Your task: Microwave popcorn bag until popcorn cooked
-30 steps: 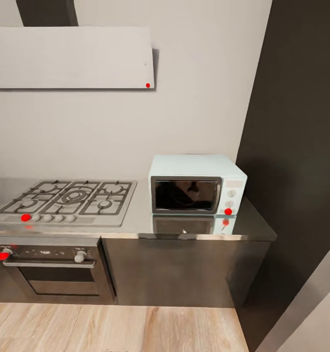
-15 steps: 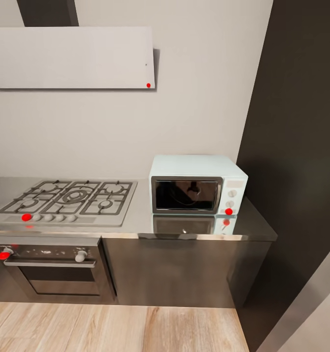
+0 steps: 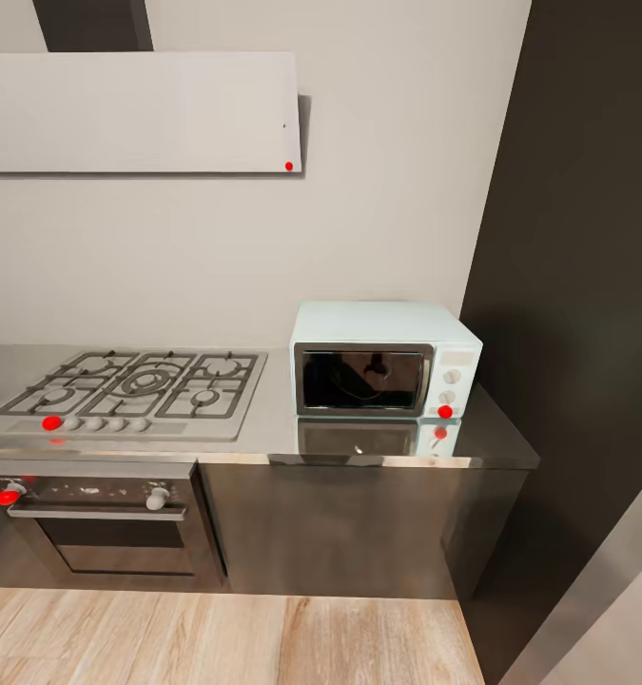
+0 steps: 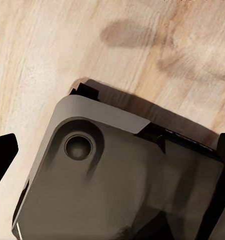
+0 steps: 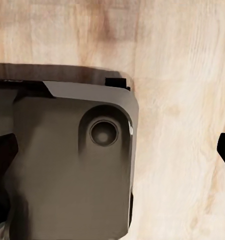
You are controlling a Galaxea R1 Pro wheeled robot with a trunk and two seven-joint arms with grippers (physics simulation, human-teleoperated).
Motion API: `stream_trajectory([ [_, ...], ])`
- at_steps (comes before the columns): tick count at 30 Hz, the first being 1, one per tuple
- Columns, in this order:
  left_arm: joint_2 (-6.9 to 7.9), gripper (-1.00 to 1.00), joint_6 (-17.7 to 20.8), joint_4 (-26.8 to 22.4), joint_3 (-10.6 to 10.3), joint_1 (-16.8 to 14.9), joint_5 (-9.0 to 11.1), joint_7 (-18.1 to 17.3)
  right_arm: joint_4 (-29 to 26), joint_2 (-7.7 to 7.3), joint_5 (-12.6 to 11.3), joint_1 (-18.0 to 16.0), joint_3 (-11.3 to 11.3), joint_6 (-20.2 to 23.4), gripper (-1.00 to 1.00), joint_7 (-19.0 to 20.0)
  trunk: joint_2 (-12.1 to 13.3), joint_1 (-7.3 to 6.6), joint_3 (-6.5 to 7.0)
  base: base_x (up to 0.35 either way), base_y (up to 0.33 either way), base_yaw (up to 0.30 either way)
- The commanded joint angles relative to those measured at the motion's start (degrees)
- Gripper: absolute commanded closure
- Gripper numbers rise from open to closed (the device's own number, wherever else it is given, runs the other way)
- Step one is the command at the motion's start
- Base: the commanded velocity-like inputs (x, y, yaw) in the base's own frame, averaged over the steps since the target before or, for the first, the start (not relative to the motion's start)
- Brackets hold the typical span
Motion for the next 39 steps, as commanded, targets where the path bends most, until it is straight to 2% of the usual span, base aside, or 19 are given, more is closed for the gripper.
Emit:
stream_trajectory([
  [1, 0.0, -1.0, -0.2, 0.1, -0.5, 0.0, 0.6, -0.3, -1.6, 0.0, 0.6, 0.0, -0.5, -0.2, -1.0, 0.1, 0.0, 0.0, -0.07, 0.0, 0.0, 0.0],
  [6, -0.07, -1.0, -0.3, 0.1, -0.5, 0.0, 0.3, -0.4, -17.8, -0.05, 0.6, 0.0, -0.4, 1.7, -1.0, 0.5, 0.0, 0.0, -0.07, 0.0, 0.0, 0.0],
  [8, -0.19, -1.0, -0.2, 0.1, -0.6, 0.0, 0.0, -0.4, -28.8, -0.02, 0.3, 0.0, -0.4, 7.6, -1.0, 0.6, 0.0, 0.0, -0.07, 0.0, 0.0, 0.0],
  [10, -0.25, -1.0, -0.1, 0.1, -0.6, 0.0, -0.1, -0.4, -41.6, 0.2, 0.1, 0.0, -0.4, 16.4, -1.0, 0.6, 0.0, 0.0, -0.07, 0.0, 0.0, 0.0],
  [13, -0.26, -1.0, -0.1, 0.1, -0.7, 0.0, -0.1, -0.4, -53.7, 1.25, -0.2, 0.0, -0.4, 23.5, -1.0, 0.7, 0.0, 0.0, -0.07, 0.0, 0.0, 0.0],
  [16, -0.26, -1.0, -0.1, 0.1, -0.7, 0.0, -0.1, -0.4, -65.6, 1.6, -0.3, 0.0, -0.3, 30.5, -1.0, 0.7, 0.0, 0.0, -0.07, 0.0, 0.0, 0.0],
  [17, -0.26, -1.0, -0.2, 0.1, -0.7, 0.0, -0.1, -0.4, -71.9, 1.72, -0.3, 0.0, -0.3, 33.3, -1.0, 0.7, 0.0, 0.0, -0.07, 0.0, 0.0, 0.0],
  [20, -0.22, -1.0, -0.2, 0.1, -0.7, 0.0, -0.1, -0.4, -83.6, 2.04, -0.4, 0.0, -0.3, 39.1, -1.0, 0.8, 0.0, 0.0, -0.07, 0.0, 0.0, 0.0],
  [22, -0.19, -1.0, -0.2, 0.1, -0.7, 0.0, -0.1, -0.4, -87.3, 2.15, -0.4, 0.1, -0.3, 42.6, -1.0, 1.1, 0.0, 0.0, -0.07, 0.0, 0.0, 0.0],
  [24, -0.18, -1.0, -0.2, 0.1, -0.7, 0.0, -0.1, -0.4, -88.7, 2.55, -0.6, -1.8, -0.3, 45.3, -1.0, 1.3, 0.0, 0.0, -0.07, 0.0, 0.0, 0.0],
  [25, -0.18, -1.0, -0.2, 0.1, -0.7, 0.0, -0.1, -0.4, -89.0, 2.81, -1.5, -5.0, -0.4, 47.0, -1.0, 1.3, 0.0, 0.0, -0.07, 0.0, 0.0, 0.0],
  [26, -0.18, -1.0, -0.2, 0.1, -0.7, 0.0, -0.1, -0.4, -89.2, 2.89, -4.3, -10.5, -0.6, 51.1, -1.0, 1.3, 0.0, 0.0, -0.07, 0.0, 0.0, 0.0],
  [27, -0.17, -1.0, -0.2, 0.1, -0.7, 0.0, -0.1, -0.4, -89.2, 2.86, -6.4, -14.2, -0.7, 53.5, -1.0, 1.2, 0.0, 0.0, -0.07, 0.0, 0.0, 0.0],
  [31, -0.17, -1.0, -0.3, 0.1, -0.7, 0.0, -0.1, -0.4, -89.2, 2.58, -8.8, -21.5, -0.9, 55.7, -1.0, 0.7, 0.0, 0.0, -0.07, 0.0, 0.0, 0.0],
  [34, -0.17, -1.0, -0.3, 0.1, -0.6, 0.0, -0.1, -0.3, -88.8, 2.72, -8.8, -22.5, -0.9, 51.8, -1.0, 0.6, 0.0, 0.0, -0.07, 0.0, 0.0, 0.0],
  [37, -0.17, -1.0, -0.4, 0.1, -0.6, 0.0, -0.1, -0.3, -86.8, 2.82, -8.9, -22.7, -0.8, 45.8, -1.0, 0.8, 0.0, 0.0, -0.07, 0.0, 0.0, 0.0],
  [38, -0.17, -1.0, -0.4, 0.1, -0.7, 0.0, -0.1, -0.3, -84.7, 2.58, -8.9, -22.7, -0.8, 43.1, -1.0, 1.0, 0.0, 0.0, -0.07, 0.0, 0.0, 0.0],
  [39, -0.17, -1.0, -0.4, 0.1, -0.7, 0.0, -0.1, -0.4, -76.9, 1.79, -9.1, -22.7, -0.7, 34.4, -1.0, 2.0, 0.0, 0.0, -0.07, 0.0, 0.0, 0.0],
])
